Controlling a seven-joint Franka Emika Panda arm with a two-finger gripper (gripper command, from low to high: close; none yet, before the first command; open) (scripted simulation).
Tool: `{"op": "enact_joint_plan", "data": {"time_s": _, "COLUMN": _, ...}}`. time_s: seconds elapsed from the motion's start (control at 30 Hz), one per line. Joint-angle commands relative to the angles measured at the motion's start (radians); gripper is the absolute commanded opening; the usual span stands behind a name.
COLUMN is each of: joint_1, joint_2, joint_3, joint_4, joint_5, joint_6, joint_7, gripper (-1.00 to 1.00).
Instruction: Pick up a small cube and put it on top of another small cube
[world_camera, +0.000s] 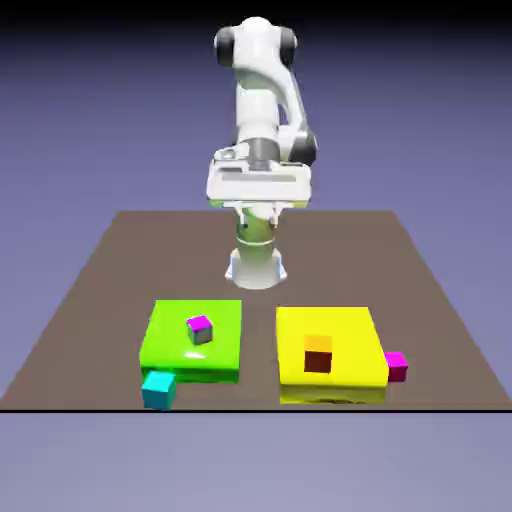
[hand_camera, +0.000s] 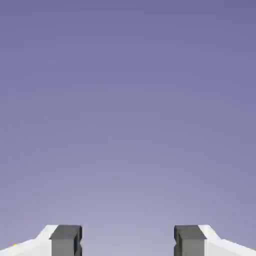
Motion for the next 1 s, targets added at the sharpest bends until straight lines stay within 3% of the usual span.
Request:
{"op": "enact_joint_plan", "data": {"time_s": 0.0, "joint_1": 0.001, "joint_2": 0.036, "joint_3": -0.014, "joint_4": 0.025, "joint_5": 0.009, "joint_6": -0.021, "joint_7": -0.011, "gripper": 0.00}}
{"op": "enact_joint_plan", "data": {"time_s": 0.9, "joint_1": 0.030, "joint_2": 1.015, "joint_3": -0.396, "joint_4": 0.699, "joint_5": 0.258, "joint_6": -0.591, "joint_7": -0.299, "gripper": 0.00}}
{"op": "enact_joint_plan", "data": {"time_s": 0.97, "joint_1": 0.031, "joint_2": 1.020, "joint_3": -0.398, "joint_4": 0.703, "joint_5": 0.259, "joint_6": -0.594, "joint_7": -0.300, "gripper": 0.00}}
